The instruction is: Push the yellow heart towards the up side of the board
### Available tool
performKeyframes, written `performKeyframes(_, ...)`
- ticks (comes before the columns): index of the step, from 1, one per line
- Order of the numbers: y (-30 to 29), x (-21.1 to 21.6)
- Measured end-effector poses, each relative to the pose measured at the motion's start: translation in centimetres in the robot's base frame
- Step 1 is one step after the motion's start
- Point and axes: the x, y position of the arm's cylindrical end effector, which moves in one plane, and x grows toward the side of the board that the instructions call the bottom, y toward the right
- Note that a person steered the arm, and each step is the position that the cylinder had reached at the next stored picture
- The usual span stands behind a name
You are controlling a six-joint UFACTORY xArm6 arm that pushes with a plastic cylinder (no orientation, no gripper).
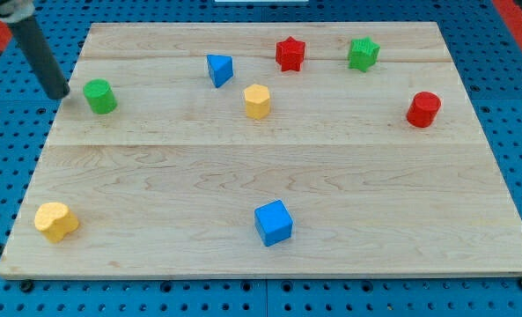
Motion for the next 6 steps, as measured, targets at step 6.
performKeyframes(6,4.0,22.5)
